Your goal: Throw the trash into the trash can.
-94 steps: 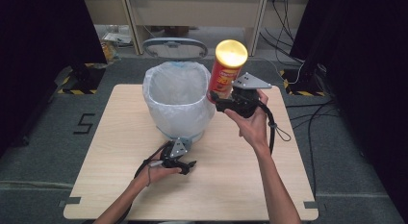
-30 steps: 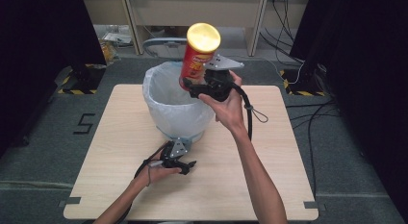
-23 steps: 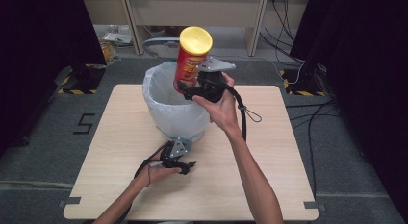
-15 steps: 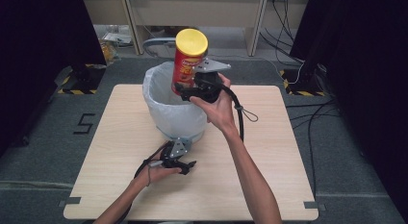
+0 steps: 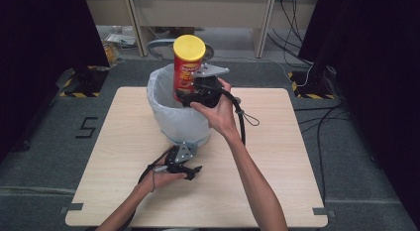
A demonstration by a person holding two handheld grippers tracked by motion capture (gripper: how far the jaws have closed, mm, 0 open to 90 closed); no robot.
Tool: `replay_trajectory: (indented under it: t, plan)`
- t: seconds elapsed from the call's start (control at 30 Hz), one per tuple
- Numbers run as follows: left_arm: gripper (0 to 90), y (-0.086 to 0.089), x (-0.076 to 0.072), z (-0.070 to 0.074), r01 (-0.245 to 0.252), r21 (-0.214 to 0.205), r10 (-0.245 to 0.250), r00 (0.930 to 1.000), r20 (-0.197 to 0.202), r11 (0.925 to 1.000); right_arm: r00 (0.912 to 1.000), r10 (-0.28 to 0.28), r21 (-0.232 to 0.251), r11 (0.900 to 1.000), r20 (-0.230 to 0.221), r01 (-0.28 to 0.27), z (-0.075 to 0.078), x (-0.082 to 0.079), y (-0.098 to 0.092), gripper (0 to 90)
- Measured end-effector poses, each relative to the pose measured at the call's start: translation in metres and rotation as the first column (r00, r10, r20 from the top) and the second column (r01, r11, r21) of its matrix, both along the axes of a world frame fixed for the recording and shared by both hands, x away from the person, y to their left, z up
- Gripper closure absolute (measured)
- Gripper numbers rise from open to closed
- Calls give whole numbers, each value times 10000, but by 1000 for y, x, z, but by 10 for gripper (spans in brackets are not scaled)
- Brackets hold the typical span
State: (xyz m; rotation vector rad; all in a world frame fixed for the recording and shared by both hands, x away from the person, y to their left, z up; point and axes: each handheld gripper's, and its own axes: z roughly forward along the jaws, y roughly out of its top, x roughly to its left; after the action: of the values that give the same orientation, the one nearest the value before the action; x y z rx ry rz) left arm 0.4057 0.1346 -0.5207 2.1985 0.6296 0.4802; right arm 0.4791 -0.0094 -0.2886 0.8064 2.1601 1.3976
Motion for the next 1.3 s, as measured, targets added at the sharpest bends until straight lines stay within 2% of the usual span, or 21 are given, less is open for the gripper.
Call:
replay_trajectory:
  t: [0.53,0.73,0.8,0.83,0.87,0.9,0.97,1.03,1.1,1.17,1.3]
  plan:
    - [175,0,0,0,-14,-12,14,10000,14,10000,9982,-83,-495,9988,-594,54,-10,9,5,244]
    - [175,0,0,0,-11,-13,11,10000,15,10000,9954,-100,-521,9986,-948,51,-13,11,6,237]
    - [175,0,0,0,-35,-70,35,10000,13,10000,9947,-8,-187,9998,-1028,-11,-14,10,4,195]
    - [175,0,0,0,-36,-71,36,10000,10,10000,9948,-2,-56,10000,-1015,-4,-13,8,2,136]
    - [175,0,0,0,-17,-62,17,10000,-10,10000,9954,-60,102,9999,-959,70,-12,4,-1,118]
    - [175,0,0,0,-18,-65,18,10000,-9,10000,9967,-35,254,9997,-806,56,-10,-1,-5,142]
    - [175,0,0,0,-13,-65,13,10000,-1,10000,9986,138,605,9981,-508,-107,-5,-11,-15,86]
    - [175,0,0,0,-16,-68,16,10000,-6,10000,9997,160,694,9975,-195,-146,1,-18,-25,159]
    - [175,0,0,0,-13,-69,12,10000,-10,10000,9999,107,739,9972,-93,-100,5,-22,-34,134]
    - [175,0,0,0,6,-5,-6,10000,-1,10000,10000,-34,876,9961,-58,38,7,-24,-41,146]
    - [175,0,0,0,-19,0,19,10000,26,10000,9998,-201,834,9963,-39,203,6,-24,-52,148]
